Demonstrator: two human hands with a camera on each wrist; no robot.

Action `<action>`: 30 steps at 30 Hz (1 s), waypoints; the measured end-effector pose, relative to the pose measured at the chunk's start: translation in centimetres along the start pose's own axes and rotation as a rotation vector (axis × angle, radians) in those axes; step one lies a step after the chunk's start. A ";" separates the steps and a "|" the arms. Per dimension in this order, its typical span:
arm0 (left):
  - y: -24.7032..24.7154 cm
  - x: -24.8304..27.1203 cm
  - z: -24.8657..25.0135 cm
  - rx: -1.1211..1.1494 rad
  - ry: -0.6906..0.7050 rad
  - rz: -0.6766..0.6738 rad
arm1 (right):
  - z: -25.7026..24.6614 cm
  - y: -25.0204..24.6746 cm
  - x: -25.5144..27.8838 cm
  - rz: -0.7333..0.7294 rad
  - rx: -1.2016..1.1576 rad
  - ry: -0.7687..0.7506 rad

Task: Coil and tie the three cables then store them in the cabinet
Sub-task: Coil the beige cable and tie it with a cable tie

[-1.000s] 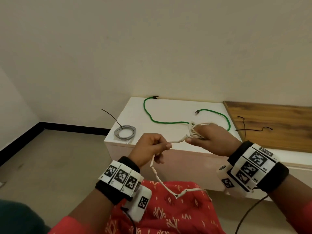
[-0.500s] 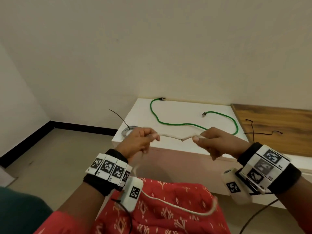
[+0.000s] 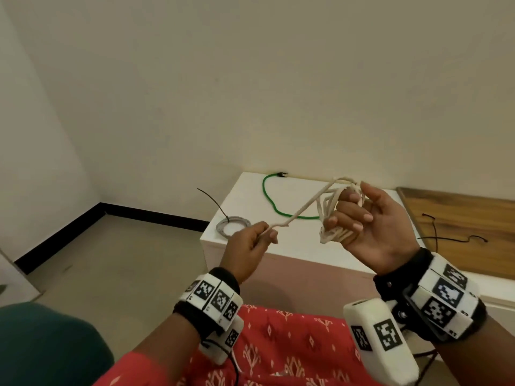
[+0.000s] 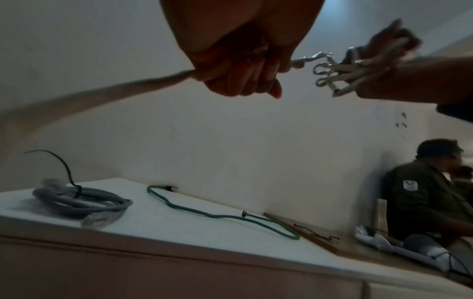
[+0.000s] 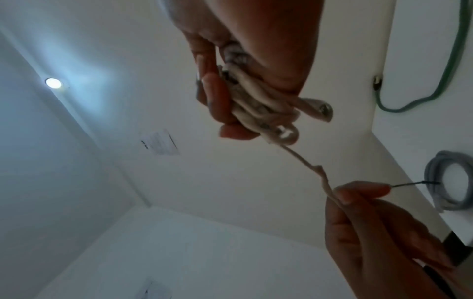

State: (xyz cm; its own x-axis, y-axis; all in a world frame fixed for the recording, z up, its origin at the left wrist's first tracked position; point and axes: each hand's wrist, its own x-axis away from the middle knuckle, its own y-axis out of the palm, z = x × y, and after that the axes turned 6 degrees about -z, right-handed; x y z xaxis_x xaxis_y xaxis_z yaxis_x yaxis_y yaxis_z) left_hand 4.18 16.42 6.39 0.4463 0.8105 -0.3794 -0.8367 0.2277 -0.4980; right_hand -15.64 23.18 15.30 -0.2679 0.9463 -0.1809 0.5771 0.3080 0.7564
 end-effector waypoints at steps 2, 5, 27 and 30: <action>0.4 0.8 -0.1 -0.064 0.020 -0.072 | 0.1 -0.7 -0.1 -0.023 -0.088 -0.079; 0.9 1.5 0.1 -0.198 0.044 -0.117 | 0.3 -1.3 -0.4 -0.122 -0.227 -0.100; 5.5 2.9 2.3 -0.743 0.269 -0.313 | 1.9 -1.1 -0.5 0.276 0.426 -0.505; 4.6 2.6 2.5 -0.773 0.389 -0.257 | 3.3 -1.8 -0.6 0.285 0.848 -0.473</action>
State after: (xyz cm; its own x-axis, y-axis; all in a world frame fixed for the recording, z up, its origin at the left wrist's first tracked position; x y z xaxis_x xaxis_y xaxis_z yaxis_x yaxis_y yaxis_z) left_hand 0.71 20.92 5.02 0.7835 0.5127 -0.3511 -0.3123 -0.1635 -0.9358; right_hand -14.01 22.34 12.00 0.1921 0.8807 -0.4330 0.9790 -0.1413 0.1469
